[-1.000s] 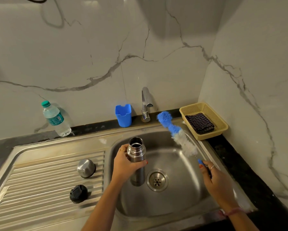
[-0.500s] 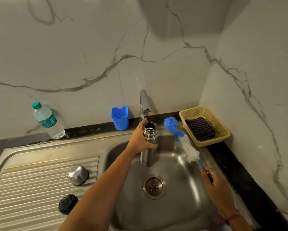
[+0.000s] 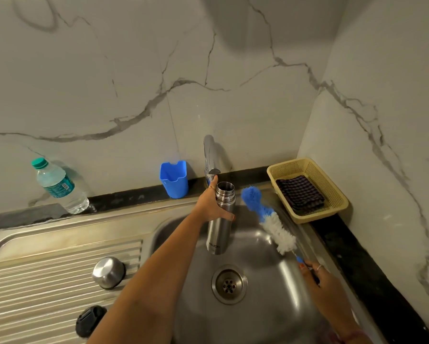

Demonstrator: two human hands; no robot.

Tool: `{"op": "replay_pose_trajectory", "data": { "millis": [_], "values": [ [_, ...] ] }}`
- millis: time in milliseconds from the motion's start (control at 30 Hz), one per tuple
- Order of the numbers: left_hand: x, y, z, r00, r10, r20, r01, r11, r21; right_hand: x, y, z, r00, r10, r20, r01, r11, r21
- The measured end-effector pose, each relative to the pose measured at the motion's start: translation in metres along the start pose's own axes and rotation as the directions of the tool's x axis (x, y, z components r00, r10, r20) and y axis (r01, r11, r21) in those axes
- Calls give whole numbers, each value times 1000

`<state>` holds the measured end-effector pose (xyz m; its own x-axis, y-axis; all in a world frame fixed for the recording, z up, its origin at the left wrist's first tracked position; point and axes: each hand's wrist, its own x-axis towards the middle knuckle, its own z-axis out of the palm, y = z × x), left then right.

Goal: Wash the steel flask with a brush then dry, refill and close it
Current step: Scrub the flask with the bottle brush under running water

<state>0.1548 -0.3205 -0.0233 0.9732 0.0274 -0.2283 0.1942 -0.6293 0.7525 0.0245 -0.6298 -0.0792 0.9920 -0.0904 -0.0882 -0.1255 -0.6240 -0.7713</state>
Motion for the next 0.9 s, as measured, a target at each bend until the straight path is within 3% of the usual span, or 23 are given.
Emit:
{"op": "replay_pose_trajectory", "data": {
  "millis": [300,500,700,900],
  "values": [
    [7,4,-2,998,-21,56,21,1000,2,-1,0,3,999,13,50,-11,999,-47],
    [9,-13,-15,991,-123,-45,111,970,-218,-9,-4,3,995,17,102,-14,1000,-25],
    [-5,-9,-20,1000,-9,14,9,999,-32,-3,-6,6,992,34,121,-33,999,-4],
    [2,1,-9,997,-7,77,7,1000,5,2,-10,7,996,27,86,-27,1000,5]
  ]
}}
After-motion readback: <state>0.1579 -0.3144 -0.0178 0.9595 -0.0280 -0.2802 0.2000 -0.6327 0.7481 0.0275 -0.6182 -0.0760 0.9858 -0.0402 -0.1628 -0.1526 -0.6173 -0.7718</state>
